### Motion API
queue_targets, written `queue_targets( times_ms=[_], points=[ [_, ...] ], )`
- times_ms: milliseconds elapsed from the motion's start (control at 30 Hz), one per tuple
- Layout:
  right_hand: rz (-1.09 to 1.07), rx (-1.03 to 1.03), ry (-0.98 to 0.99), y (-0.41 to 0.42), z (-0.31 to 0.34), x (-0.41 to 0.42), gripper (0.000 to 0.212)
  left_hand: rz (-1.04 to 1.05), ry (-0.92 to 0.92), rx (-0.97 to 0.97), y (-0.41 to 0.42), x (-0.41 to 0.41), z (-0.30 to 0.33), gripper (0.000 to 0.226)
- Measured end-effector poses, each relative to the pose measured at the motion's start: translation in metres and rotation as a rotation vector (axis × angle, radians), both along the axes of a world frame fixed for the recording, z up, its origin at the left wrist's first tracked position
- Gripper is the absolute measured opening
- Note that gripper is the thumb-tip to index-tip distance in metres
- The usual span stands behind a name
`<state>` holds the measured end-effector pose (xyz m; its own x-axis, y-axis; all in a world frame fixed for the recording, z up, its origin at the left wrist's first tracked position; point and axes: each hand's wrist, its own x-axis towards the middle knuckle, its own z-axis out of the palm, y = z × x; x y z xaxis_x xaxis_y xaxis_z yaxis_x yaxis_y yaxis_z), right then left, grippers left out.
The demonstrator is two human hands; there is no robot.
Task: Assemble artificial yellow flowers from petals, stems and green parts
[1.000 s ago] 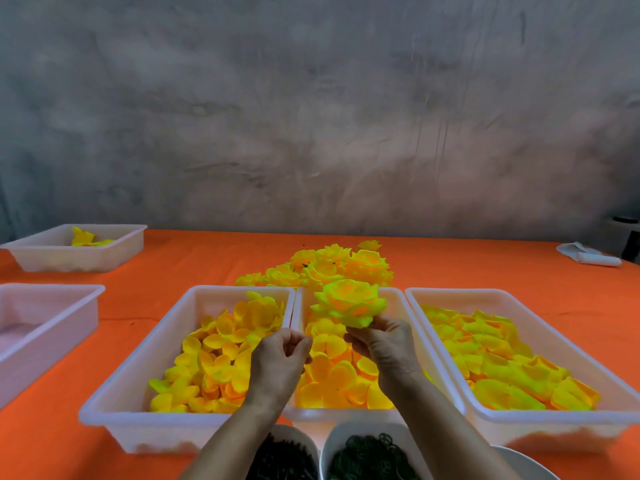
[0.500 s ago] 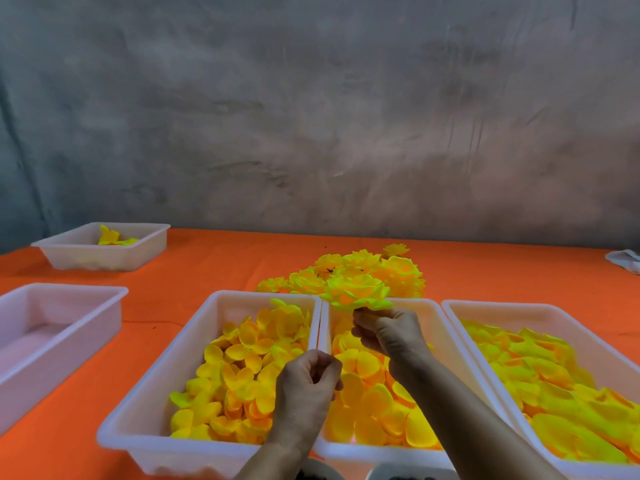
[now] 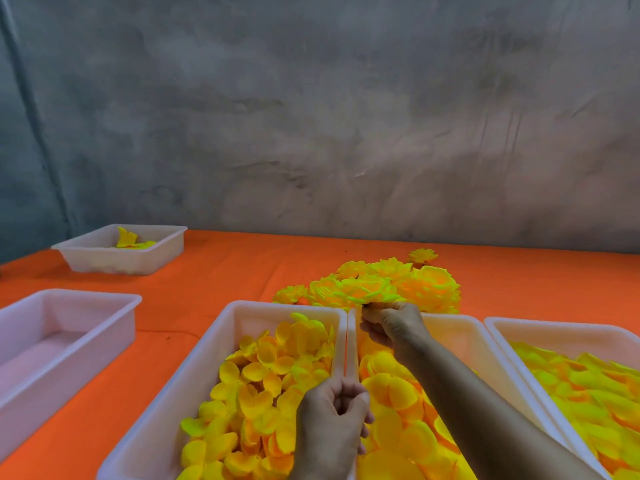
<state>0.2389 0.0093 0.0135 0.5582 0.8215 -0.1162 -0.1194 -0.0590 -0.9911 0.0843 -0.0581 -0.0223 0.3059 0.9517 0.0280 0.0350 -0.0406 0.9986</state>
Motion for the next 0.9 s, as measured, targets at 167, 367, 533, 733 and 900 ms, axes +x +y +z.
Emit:
queue_targets(
  times_ms=[167, 367, 533, 733, 900],
  points=[
    [0.004, -0.011, -0.021, 0.025, 0.004, 0.003, 0.011, 0.029, 0.054, -0.034, -0.002, 0.003, 0.002, 0.011],
    [0.024, -0.019, -0.039, 0.046, 0.01, -0.003, 0.015, 0.067, 0.085, -0.072, 0.001, 0.004, 0.008, 0.012],
    [0.001, -0.047, -0.041, 0.056, 0.011, -0.004, 0.015, 0.102, 0.122, -0.087, 0.007, 0.006, 0.011, 0.013],
    [-0.031, -0.079, -0.012, 0.065, 0.01, 0.002, 0.015, 0.088, 0.22, -0.001, 0.016, 0.011, 0.009, 0.014],
    [-0.033, -0.072, -0.003, 0.073, 0.018, 0.008, 0.005, 0.096, 0.255, 0.033, 0.019, 0.012, 0.006, 0.013]
  ],
)
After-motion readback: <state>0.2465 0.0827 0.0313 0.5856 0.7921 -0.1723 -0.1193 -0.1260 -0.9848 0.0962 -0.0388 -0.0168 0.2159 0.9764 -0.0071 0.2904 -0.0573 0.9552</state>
